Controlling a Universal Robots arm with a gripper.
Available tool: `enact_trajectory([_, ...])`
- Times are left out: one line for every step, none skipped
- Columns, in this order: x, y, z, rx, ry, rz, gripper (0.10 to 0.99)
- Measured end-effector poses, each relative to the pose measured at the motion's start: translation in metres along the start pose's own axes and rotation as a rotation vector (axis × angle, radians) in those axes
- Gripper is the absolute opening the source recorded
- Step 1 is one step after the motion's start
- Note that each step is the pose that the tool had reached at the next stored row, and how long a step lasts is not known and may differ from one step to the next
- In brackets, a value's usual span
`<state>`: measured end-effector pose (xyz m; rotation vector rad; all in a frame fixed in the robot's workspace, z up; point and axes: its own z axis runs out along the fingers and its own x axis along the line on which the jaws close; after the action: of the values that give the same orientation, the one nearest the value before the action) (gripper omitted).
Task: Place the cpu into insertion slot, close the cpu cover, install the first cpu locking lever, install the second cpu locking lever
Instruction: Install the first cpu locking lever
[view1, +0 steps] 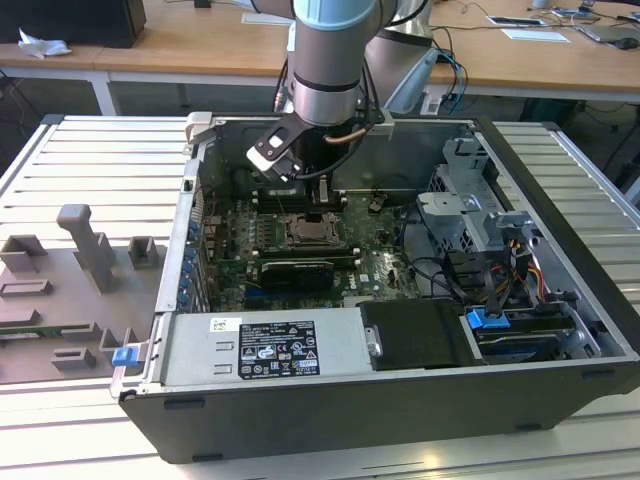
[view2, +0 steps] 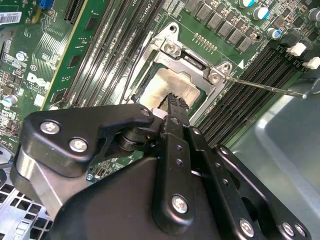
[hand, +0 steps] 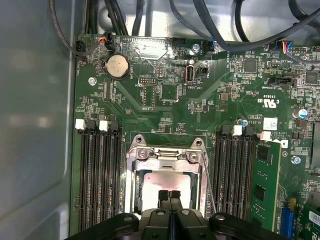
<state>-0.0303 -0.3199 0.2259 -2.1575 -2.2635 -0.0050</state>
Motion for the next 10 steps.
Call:
enact_trajectory([0.0,0.0,0.0,0.0,0.0001,0.0,0.106])
enact_trajectory([0.0,-0.0001,0.0,0.0,0.0,0.0,0.106])
enact_trajectory([0.0,-0.0001,0.0,0.0,0.0,0.0,0.106])
enact_trajectory([-0.0001,-0.0001,-0.0005,0.0,-0.0003,0.0,0.106])
enact_trajectory([0.0,-0.0001,-0.0025,0.0,-0.0001,0.0,0.106])
enact_trajectory([0.0,-0.0001,-0.0046,0.0,-0.0001,0.0,0.106])
enact_trajectory([0.0001,-0.0002,-0.0094,0.0,0.0,0.0,0.106])
enact_trajectory([0.0002,-0.0002,-0.016,0.0,-0.0001,0.0,0.106])
enact_trajectory([0.0002,-0.0003,-0.0198,0.0,-0.0001,0.0,0.106])
enact_trajectory([0.0003,-0.0003,-0.0223,0.0,0.0,0.0,0.106])
